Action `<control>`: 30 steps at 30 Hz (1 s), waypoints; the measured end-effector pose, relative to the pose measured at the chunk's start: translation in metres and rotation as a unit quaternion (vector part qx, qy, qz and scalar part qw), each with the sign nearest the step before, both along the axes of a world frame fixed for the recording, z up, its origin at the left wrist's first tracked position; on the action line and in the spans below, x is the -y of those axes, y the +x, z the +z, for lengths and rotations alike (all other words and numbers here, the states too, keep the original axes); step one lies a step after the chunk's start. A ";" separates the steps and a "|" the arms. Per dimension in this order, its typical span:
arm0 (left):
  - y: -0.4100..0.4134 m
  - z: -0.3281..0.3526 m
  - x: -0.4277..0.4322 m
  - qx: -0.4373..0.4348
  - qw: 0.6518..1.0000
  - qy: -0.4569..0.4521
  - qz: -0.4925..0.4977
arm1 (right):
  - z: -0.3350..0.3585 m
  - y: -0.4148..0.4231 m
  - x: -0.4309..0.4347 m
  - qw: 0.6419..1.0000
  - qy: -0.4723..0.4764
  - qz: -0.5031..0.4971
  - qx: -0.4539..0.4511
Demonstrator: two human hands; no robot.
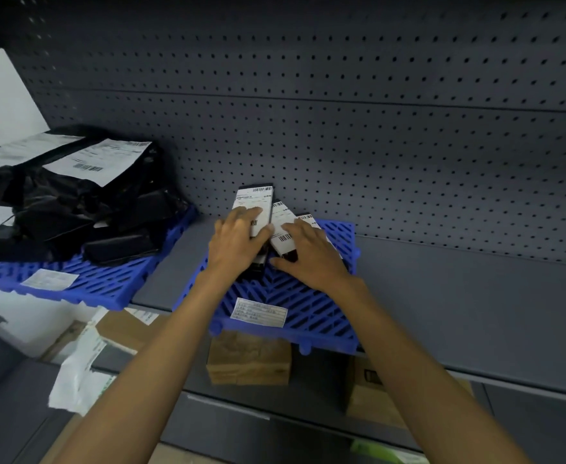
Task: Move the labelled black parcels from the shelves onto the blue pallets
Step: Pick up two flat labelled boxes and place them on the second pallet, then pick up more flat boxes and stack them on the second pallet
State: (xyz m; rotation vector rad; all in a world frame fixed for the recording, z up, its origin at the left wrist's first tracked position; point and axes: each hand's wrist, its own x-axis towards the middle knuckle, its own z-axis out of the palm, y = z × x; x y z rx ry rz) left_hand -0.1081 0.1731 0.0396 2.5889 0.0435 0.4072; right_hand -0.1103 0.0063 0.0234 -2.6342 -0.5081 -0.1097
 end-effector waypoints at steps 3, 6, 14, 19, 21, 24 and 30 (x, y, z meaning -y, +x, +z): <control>-0.003 -0.001 0.005 0.007 0.999 0.004 -0.041 | -0.001 -0.004 0.006 1.000 -0.001 -0.012 -0.011; 0.003 0.005 0.019 0.011 0.995 0.020 -0.093 | -0.002 -0.010 0.021 0.999 0.012 -0.036 -0.006; -0.005 0.021 0.052 0.019 0.988 0.109 -0.112 | 0.003 -0.036 0.083 0.998 -0.009 -0.061 -0.012; -0.033 0.028 0.108 0.023 0.974 0.159 -0.159 | 0.013 -0.073 0.133 0.995 -0.040 -0.089 -0.012; -0.046 0.030 0.142 0.002 0.968 0.176 -0.178 | 0.017 -0.094 0.166 0.991 -0.065 -0.114 -0.008; -0.072 0.029 0.203 -0.002 0.956 0.206 -0.210 | 0.023 -0.133 0.228 0.984 -0.092 -0.151 -0.012; -0.137 0.029 0.361 0.026 0.923 0.248 -0.292 | 0.035 -0.230 0.372 0.961 -0.122 -0.248 -0.019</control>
